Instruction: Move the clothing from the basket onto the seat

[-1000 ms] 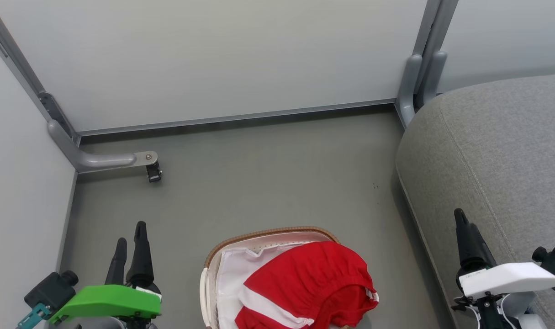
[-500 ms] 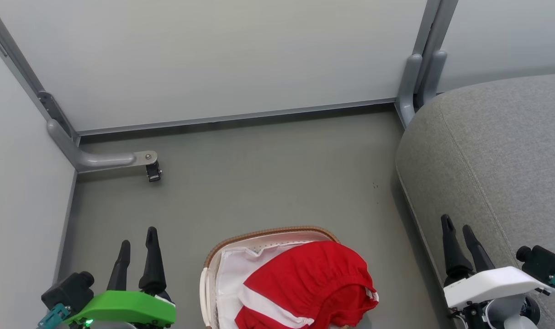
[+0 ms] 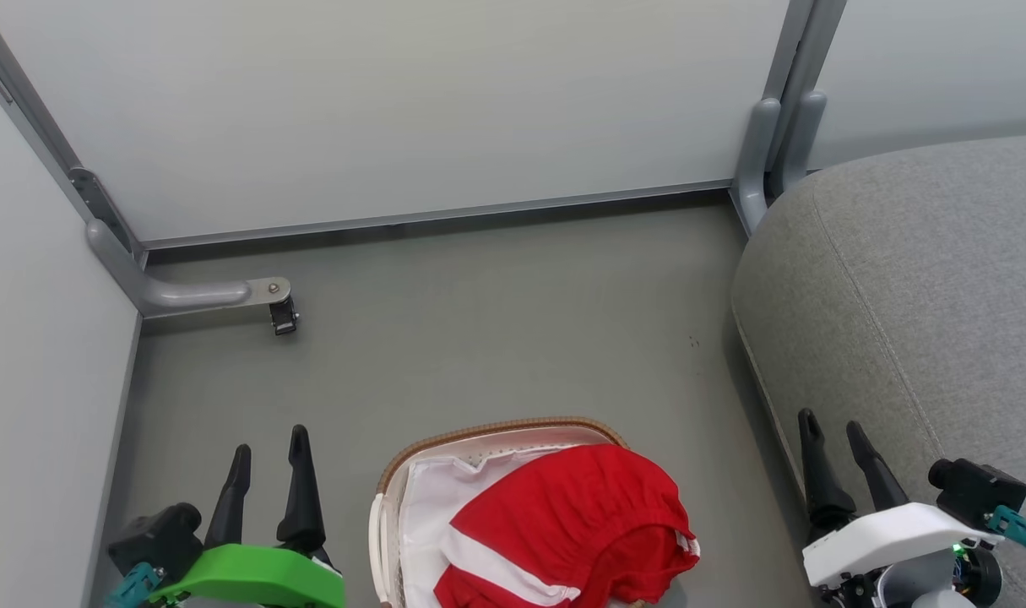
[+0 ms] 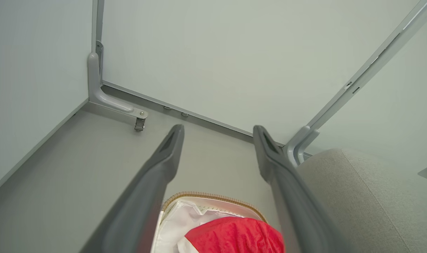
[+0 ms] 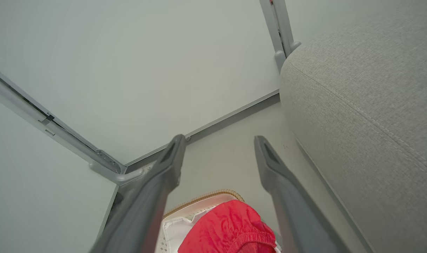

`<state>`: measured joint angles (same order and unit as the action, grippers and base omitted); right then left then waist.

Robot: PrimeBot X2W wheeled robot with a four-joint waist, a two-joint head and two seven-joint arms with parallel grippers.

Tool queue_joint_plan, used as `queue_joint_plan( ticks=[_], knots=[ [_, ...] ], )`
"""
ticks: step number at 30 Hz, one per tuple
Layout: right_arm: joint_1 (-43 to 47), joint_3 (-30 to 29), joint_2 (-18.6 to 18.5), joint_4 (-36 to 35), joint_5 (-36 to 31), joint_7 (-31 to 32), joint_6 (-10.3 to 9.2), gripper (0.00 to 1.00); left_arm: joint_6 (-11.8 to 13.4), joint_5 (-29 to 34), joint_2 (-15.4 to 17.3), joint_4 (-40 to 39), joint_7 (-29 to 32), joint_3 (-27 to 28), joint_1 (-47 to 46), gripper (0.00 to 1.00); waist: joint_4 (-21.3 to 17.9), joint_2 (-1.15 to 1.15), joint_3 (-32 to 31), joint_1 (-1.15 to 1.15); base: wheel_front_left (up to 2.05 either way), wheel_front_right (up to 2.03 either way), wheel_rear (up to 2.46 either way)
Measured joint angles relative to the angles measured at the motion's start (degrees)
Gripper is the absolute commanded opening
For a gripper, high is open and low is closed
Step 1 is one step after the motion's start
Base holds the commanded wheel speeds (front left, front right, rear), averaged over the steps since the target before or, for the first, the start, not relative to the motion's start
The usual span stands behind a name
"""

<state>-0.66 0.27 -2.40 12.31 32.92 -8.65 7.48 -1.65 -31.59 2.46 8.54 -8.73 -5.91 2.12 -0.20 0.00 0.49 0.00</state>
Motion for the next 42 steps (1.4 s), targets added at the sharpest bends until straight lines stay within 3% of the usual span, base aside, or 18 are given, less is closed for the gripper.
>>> queue_joint_plan(
  ticks=[42],
  knots=[
    [0.12,2.02,-0.24,-0.32,-20.47,-5.25,0.00,1.00,2.12,15.74,0.19,2.22,-5.23,-3.41,1.03,1.00,0.28,0.00,0.69,0.00,0.00,0.00,0.00]
  ],
)
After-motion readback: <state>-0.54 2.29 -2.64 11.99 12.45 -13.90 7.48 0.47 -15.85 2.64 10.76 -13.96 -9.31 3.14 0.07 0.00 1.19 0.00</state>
